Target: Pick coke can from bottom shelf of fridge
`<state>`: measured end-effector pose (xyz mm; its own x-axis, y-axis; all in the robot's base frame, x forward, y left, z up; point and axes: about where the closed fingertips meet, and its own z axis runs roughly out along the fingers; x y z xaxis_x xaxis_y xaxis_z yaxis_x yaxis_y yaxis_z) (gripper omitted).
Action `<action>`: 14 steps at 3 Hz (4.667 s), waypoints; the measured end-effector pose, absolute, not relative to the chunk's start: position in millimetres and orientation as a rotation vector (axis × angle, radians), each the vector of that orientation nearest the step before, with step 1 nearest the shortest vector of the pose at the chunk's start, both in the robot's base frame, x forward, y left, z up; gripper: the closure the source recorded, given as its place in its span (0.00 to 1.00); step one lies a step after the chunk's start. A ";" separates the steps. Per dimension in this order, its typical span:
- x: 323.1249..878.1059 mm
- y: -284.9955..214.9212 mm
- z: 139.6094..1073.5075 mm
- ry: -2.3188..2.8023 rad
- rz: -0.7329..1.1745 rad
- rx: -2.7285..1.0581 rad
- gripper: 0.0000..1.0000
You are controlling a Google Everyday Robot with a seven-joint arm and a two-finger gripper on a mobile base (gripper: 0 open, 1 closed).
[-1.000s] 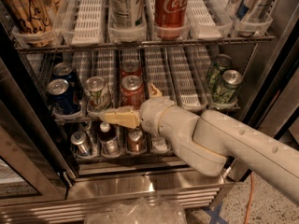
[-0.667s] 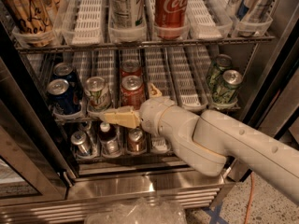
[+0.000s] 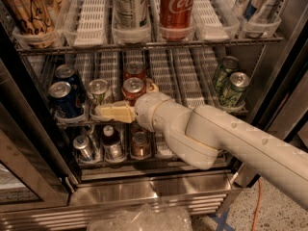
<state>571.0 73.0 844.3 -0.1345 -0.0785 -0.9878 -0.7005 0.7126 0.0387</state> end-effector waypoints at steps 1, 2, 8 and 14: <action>571.0 73.0 844.3 1.640 0.604 -0.640 0.17; 571.0 73.0 844.3 1.640 0.604 -0.640 0.40; 560.5 68.3 865.8 1.594 0.596 -0.647 1.00; 515.9 74.6 869.1 1.685 0.601 -0.706 1.00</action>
Offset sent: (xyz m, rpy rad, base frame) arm 0.0000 0.0000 0.0000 0.0000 0.0000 0.0000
